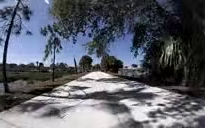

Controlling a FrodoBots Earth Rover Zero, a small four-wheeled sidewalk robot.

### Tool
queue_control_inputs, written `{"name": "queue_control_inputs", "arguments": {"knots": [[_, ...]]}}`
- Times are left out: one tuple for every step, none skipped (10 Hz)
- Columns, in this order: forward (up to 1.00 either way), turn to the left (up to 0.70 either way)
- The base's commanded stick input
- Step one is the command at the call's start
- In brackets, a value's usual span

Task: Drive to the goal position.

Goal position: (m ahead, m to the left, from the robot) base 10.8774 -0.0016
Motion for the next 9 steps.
{"name": "queue_control_inputs", "arguments": {"knots": [[1.0,0.0],[1.0,0.0],[1.0,0.0],[1.0,0.0],[1.0,0.0],[1.0,0.0],[1.0,0.0],[1.0,0.0],[1.0,0.0]]}}
